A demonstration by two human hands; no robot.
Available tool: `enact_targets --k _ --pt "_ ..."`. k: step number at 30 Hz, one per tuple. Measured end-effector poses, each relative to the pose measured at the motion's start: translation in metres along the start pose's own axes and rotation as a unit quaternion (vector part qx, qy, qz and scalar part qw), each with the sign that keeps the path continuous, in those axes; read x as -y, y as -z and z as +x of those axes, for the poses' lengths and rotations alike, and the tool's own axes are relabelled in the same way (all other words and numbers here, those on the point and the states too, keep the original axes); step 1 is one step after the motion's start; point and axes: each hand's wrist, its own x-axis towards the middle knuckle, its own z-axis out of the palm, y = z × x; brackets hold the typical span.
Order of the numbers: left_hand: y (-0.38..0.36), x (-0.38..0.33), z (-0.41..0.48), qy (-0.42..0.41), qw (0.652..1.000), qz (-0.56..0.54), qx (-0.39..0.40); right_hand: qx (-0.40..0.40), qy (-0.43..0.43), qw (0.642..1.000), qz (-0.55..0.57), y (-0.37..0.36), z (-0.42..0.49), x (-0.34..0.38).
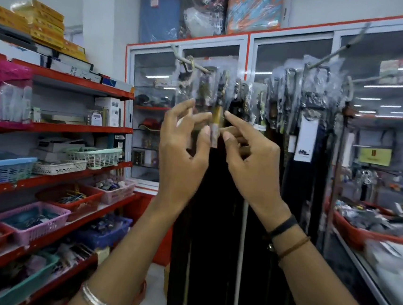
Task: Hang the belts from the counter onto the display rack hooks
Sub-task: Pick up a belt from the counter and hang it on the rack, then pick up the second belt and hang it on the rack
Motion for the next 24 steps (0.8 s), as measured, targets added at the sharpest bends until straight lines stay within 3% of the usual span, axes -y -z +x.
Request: enact_targets --k 5,10,14,24 --pt "-0.037 -0.046 -0.072 -0.039 0.996 -0.073 0.029 -0.02 0.027 0.991 -0.131 0.078 -0.049 -0.014" --pt "-0.09 -0.089 -0.147 0.039 0.979 -0.18 0.089 0.039 -0.029 0.973 -0.225 0.175 -0.109 -0.033" --pt "-0.136 -0.127 -0.212 0.108 0.953 -0.238 0.155 0.04 -0.112 0.954 -0.274 0.261 -0.165 -0.049" --pt "-0.267 -0.218 -0.363 0.213 0.844 -0.292 0.396 0.076 -0.345 0.834 -0.424 0.464 -0.286 -0.109"
